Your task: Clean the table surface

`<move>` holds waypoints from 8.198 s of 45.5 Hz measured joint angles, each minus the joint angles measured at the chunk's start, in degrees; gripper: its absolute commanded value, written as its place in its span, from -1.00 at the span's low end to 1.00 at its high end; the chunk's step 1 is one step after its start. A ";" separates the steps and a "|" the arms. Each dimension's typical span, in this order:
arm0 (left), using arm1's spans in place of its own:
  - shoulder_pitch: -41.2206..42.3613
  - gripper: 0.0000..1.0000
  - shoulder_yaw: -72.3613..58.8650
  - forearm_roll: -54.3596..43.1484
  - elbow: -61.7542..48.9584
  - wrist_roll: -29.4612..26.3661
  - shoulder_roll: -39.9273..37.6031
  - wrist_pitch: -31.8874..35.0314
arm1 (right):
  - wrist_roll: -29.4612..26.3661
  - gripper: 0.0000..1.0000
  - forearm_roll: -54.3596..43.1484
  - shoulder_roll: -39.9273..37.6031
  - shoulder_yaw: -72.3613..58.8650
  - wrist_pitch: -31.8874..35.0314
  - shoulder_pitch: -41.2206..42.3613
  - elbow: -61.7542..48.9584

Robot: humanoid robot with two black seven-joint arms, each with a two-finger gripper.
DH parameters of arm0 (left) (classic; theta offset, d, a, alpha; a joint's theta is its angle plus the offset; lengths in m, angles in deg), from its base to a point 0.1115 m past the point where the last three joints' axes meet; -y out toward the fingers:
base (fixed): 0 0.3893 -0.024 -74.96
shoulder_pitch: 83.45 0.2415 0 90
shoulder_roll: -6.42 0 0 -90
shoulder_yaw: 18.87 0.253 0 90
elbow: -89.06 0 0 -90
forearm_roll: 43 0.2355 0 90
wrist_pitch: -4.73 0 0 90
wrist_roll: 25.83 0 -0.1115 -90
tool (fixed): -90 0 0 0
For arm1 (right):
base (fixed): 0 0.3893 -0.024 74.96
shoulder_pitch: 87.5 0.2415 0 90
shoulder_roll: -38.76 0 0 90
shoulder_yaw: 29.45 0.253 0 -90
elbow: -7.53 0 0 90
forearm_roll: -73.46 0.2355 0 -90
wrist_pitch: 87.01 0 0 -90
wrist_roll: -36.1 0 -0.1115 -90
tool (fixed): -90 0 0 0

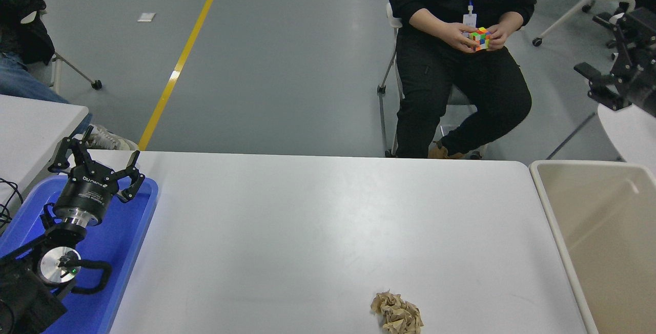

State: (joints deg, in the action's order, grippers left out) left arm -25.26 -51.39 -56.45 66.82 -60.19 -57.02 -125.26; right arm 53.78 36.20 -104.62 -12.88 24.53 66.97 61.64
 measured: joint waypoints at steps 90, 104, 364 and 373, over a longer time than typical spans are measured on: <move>0.00 1.00 0.00 0.00 0.00 0.00 0.01 0.00 | 4.09 0.97 -51.99 36.36 -40.83 10.90 8.92 16.51; 0.00 1.00 0.00 0.00 0.00 0.00 0.01 0.00 | 4.01 0.96 -52.09 36.54 -37.58 9.06 4.69 12.93; 0.00 1.00 -0.01 0.00 0.00 0.00 -0.01 0.00 | -14.95 -1.00 11.31 31.88 -18.59 -30.97 -25.02 -54.97; 0.00 1.00 -0.01 0.00 0.00 0.00 -0.01 0.00 | -14.95 -1.00 12.42 33.26 -18.58 -32.18 -26.80 -55.04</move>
State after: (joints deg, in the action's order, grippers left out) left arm -25.26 -51.39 -56.45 66.82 -60.19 -57.03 -125.26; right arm 38.82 48.62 -71.36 -31.45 -7.64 40.17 6.61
